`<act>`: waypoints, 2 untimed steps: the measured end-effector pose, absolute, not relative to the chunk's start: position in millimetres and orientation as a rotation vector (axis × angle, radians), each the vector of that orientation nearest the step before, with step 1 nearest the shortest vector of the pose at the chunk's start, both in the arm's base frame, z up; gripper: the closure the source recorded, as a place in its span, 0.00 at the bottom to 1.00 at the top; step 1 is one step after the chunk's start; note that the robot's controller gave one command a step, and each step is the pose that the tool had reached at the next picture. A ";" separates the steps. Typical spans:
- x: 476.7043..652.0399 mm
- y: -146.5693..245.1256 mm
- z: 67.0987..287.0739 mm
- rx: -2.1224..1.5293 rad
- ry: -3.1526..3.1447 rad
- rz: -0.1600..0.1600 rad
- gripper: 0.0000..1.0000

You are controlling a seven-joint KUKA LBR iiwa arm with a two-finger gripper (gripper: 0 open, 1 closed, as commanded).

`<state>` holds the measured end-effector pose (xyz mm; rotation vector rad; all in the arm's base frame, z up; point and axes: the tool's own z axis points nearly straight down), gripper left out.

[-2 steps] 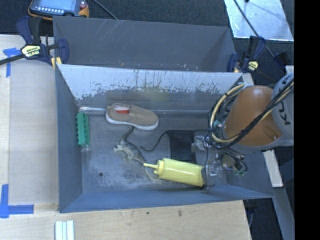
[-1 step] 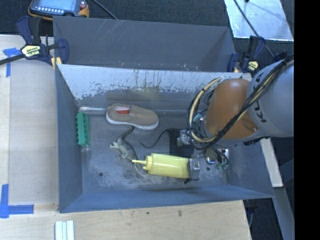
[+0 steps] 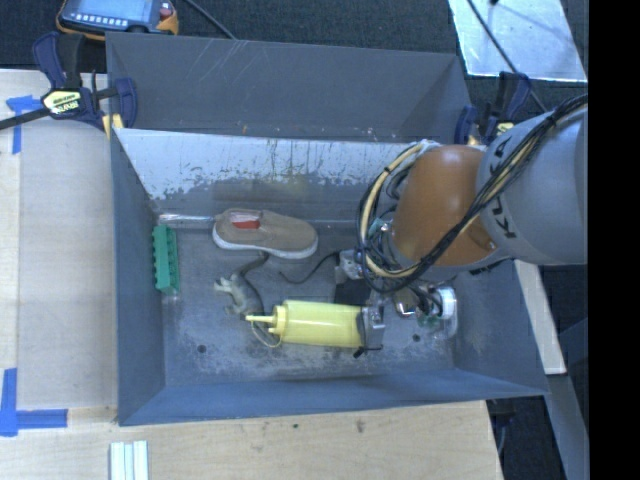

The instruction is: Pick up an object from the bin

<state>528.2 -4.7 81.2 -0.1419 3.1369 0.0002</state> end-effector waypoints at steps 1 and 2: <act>505.2 30.8 75.7 -0.355 3.116 -0.005 1.00; 505.4 31.2 75.5 -0.357 3.115 -0.005 1.00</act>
Offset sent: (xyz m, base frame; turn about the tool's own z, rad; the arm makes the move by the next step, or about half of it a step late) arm 0.0000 0.0000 0.0000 0.0000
